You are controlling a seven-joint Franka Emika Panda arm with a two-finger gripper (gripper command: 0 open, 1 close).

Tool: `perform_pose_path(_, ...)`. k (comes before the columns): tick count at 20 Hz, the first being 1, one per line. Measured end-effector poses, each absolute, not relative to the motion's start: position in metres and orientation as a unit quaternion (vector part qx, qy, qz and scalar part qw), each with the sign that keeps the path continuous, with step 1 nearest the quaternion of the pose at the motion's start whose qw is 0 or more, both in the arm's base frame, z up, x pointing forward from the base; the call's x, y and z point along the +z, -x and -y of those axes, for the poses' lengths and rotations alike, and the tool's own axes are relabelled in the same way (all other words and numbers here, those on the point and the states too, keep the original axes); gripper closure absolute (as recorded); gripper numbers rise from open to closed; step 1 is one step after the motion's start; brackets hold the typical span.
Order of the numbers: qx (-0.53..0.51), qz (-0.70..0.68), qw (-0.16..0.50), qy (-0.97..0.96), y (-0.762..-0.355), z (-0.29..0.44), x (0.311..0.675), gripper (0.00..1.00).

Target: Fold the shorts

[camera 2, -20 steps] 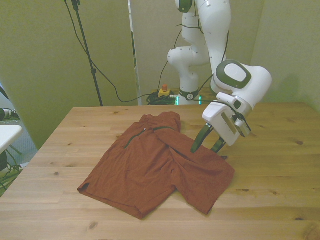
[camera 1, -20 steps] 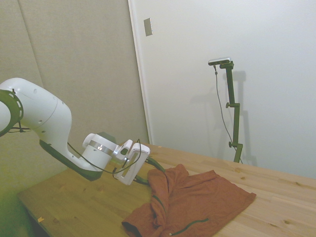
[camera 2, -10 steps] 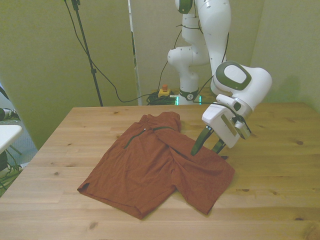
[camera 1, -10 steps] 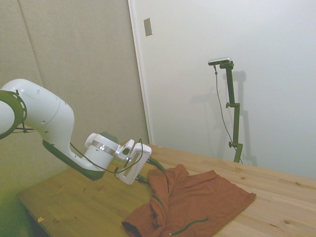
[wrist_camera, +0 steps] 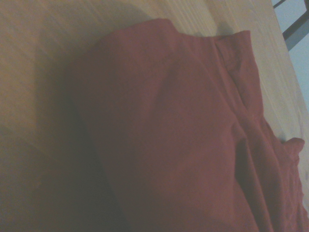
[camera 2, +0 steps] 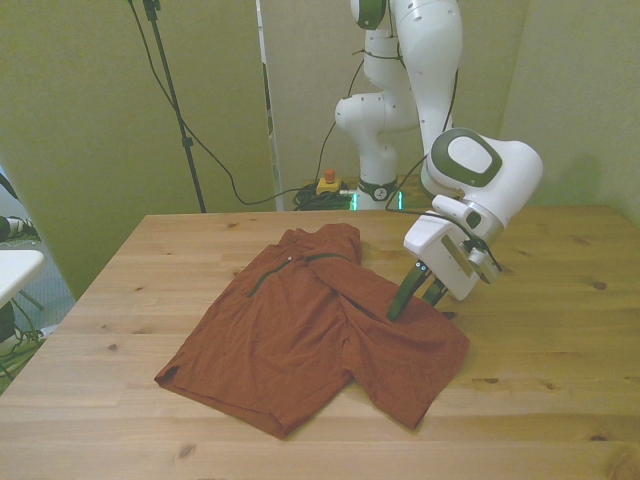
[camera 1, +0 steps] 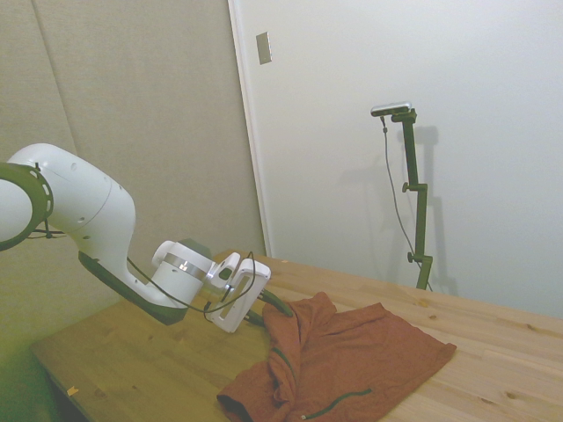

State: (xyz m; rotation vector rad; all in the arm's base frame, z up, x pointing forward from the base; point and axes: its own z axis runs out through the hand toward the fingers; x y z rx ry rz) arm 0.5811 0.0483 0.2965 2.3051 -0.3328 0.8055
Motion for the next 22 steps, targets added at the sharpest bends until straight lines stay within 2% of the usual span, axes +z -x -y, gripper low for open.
perform_pose_path(17,0.309,0.134,0.330,-0.882,-0.582,-0.048,0.296,1.00)
perform_pose_path(22,0.327,0.154,0.306,-0.881,-0.587,-0.051,0.320,1.00)
